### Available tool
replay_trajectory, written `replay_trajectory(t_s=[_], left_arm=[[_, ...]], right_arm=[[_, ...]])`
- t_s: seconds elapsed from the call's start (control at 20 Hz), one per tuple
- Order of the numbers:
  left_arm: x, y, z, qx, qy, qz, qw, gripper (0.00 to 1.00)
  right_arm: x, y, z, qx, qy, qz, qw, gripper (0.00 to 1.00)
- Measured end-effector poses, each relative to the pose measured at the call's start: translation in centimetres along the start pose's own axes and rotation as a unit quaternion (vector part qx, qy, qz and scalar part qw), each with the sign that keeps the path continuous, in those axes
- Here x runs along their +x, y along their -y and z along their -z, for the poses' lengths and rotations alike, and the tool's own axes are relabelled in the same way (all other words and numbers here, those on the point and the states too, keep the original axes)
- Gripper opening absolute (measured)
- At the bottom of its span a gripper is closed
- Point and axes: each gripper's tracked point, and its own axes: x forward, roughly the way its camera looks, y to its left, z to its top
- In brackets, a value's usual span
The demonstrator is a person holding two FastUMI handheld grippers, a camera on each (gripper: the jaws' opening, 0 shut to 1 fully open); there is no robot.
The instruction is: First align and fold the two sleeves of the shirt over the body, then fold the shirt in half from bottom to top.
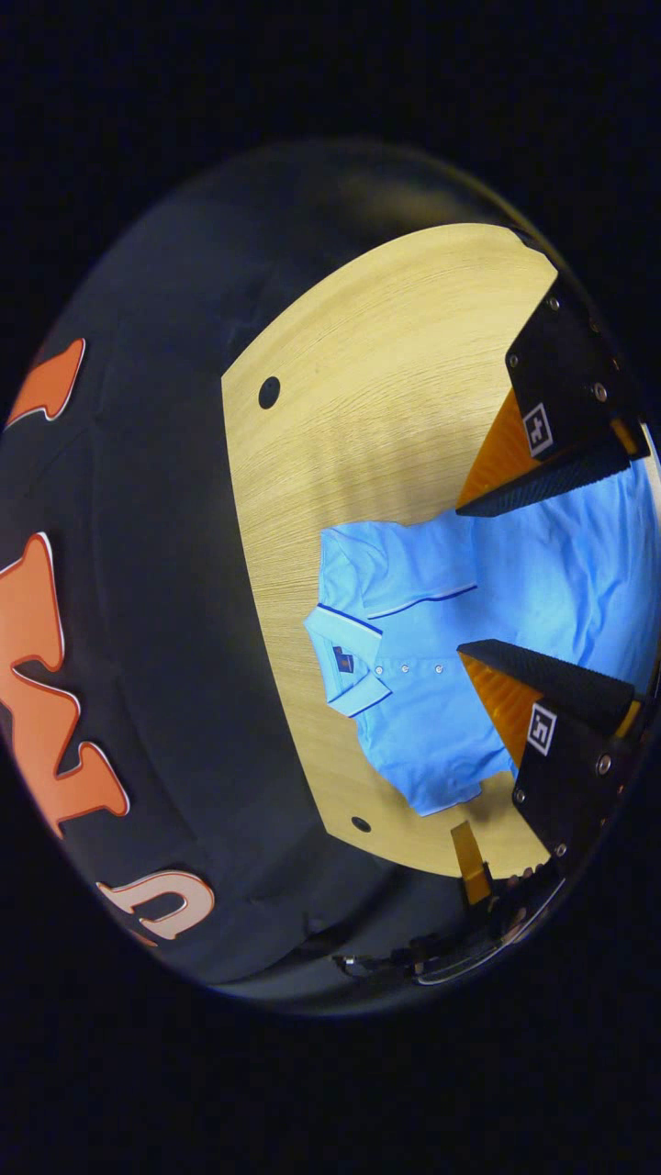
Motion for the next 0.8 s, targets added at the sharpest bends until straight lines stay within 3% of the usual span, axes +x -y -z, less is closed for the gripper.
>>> replay_trajectory(t_s=[0.05, 0.1, 0.3, 0.45, 0.8], left_arm=[[0.7, -0.5, 0.4, -0.009, -0.019, -0.01, 1.0, 1.0], [1.2, -0.5, 0.9, -0.021, -0.04, -0.012, 0.999, 1.0], [2.8, -1.4, 1.1, -0.043, -0.073, -0.034, 0.996, 0.99], [3.3, -1.1, 1.3, -0.074, -0.099, -0.038, 0.992, 1.0], [5.4, -4.5, -1.5, -0.051, -0.1, -0.129, 0.985, 0.96]], right_arm=[[-0.9, 0.0, 0.1, 0.006, 0.008, -0.002, 1.0, 0.79], [-1.7, 0.3, 0.2, 0.008, 0.017, -0.001, 1.0, 0.89], [-4.9, 1.8, 0.6, 0.002, 0.04, 0.002, 0.999, 0.98], [-6.9, 2.5, 2.0, 0.021, 0.043, -0.014, 0.999, 0.99], [-10.8, 5.8, 5.6, 0.04, 0.064, 0.004, 0.997, 0.99]])
